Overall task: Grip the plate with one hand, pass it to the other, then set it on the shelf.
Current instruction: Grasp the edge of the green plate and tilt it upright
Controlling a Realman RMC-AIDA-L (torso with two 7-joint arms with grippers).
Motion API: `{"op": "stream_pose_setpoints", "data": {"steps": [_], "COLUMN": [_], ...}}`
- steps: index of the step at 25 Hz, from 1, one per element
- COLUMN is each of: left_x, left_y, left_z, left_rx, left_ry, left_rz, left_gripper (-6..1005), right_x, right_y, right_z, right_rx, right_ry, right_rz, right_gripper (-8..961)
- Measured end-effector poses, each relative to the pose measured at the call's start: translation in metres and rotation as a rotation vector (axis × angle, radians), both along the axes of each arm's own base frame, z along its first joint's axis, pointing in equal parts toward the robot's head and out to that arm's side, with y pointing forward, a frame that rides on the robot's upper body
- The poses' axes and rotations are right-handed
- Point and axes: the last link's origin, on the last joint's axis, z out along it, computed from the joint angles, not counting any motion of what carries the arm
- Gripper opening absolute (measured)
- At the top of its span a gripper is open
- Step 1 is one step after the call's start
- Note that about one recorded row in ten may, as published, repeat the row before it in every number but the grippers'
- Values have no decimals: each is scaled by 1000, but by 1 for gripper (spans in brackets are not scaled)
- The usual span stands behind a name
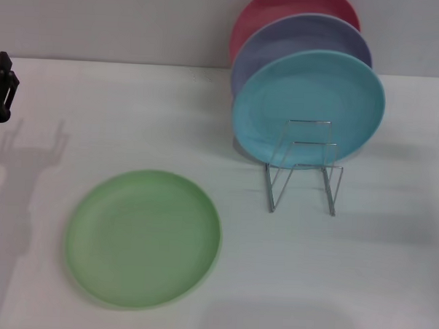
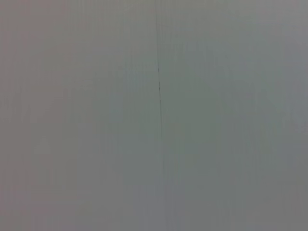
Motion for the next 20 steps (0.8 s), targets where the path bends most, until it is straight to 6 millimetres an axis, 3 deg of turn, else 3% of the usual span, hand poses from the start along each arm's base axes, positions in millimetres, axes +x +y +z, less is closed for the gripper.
{"op": "stream_pose_setpoints", "data": {"steps": [11, 20], "left_x": [3, 5], "left_y": [-1, 14], "left_z": [-3, -11], "left_rx": [-4, -66], "left_ry": [-6, 3], "left_rz": [-6, 27], "left_gripper": [727, 726], "right_x": [1, 2], "right_y": [1, 3], "right_z": [5, 8], "right_rx": [6, 10], "right_ry": [-20, -31], "right_rz": [-1, -5], "right_gripper": [759, 758]}}
